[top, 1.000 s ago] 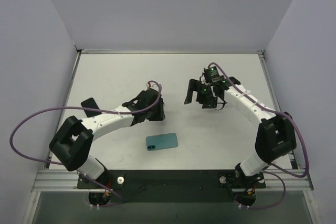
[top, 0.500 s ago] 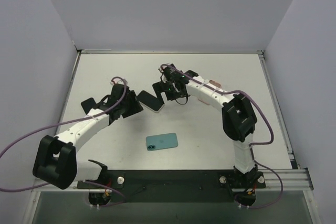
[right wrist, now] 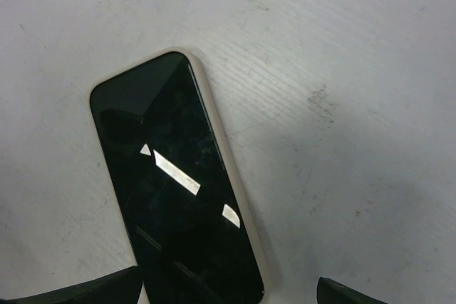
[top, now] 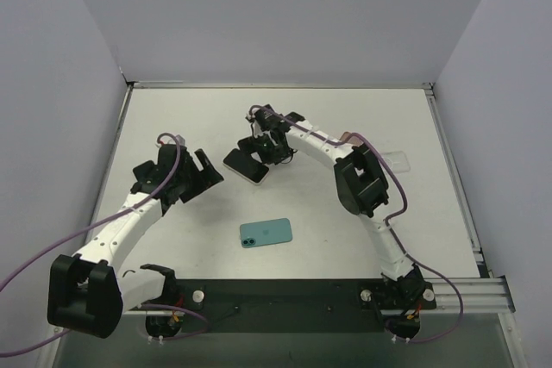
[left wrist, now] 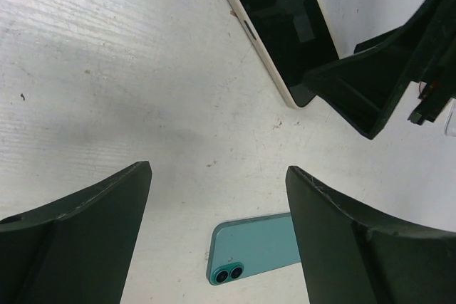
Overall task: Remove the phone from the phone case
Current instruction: Pick up the phone at the center of the board.
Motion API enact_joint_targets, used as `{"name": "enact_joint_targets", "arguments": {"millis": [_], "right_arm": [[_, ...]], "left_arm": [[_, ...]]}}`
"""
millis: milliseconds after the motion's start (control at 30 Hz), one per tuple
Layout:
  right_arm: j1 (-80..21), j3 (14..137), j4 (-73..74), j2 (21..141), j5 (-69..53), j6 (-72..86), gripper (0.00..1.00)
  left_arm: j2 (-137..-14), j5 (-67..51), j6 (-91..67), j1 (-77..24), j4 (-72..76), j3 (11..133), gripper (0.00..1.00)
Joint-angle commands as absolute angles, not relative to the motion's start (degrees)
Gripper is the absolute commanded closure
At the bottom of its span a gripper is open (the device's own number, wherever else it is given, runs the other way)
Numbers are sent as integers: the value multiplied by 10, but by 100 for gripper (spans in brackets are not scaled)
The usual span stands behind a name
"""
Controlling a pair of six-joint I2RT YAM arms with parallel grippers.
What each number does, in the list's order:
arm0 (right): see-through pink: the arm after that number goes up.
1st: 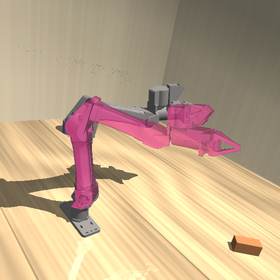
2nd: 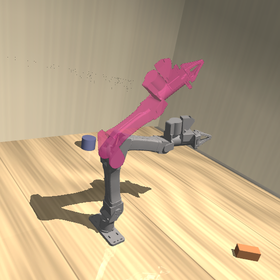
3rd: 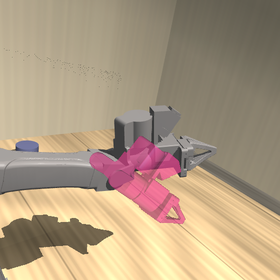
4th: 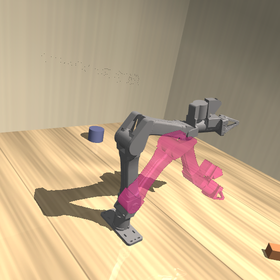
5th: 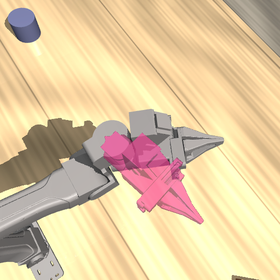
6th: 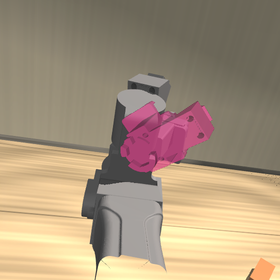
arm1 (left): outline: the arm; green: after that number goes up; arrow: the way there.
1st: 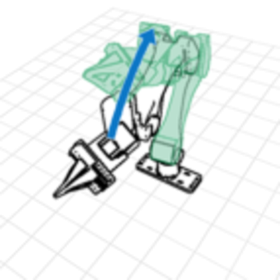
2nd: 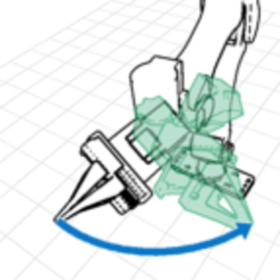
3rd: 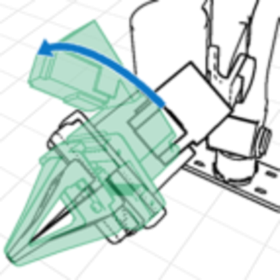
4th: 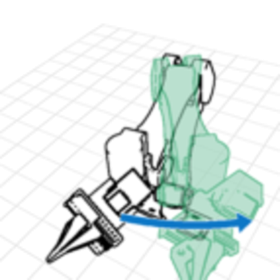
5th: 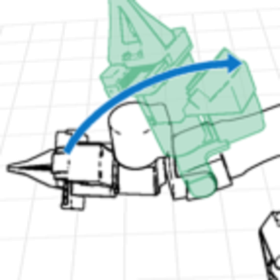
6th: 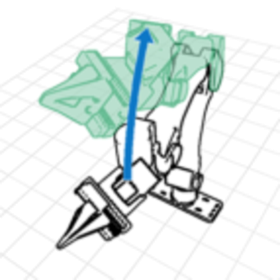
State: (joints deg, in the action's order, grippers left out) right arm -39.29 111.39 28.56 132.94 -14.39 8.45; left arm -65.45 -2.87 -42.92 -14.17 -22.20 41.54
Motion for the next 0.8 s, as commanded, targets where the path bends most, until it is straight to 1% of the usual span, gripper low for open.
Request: {"name": "enact_joint_targets", "arguments": {"millis": [0, 100, 200, 433, 533, 567, 667, 767], "right_arm": [[-419, 1140, 316, 1351, -181, 79, 0], [-438, 1126, 315, 1352, -173, 78, 0], [-457, 1114, 316, 1350, -138, 69, 0], [-487, 1108, 318, 1355, -5, 59, 0], [-496, 1117, 323, 1361, 47, 62, 3], [-497, 1120, 324, 1366, 50, 66, 4], [-496, 1126, 326, 1371, 46, 75, 13], [-496, 1128, 324, 1370, 29, 83, 30]], "left_arm": [[-648, -52, -451, -135, -223, 411, 12], [-650, -55, -455, -135, -217, 408, 12], [-652, -59, -462, -134, -210, 404, 12], [-650, -56, -480, -134, -205, 396, 12], [-646, -51, -489, -134, -205, 394, 12], [-645, -52, -493, -134, -203, 393, 12], [-640, -47, -498, -128, -207, 392, 12], [-636, -23, -499, -128, -232, 402, 12]]}}
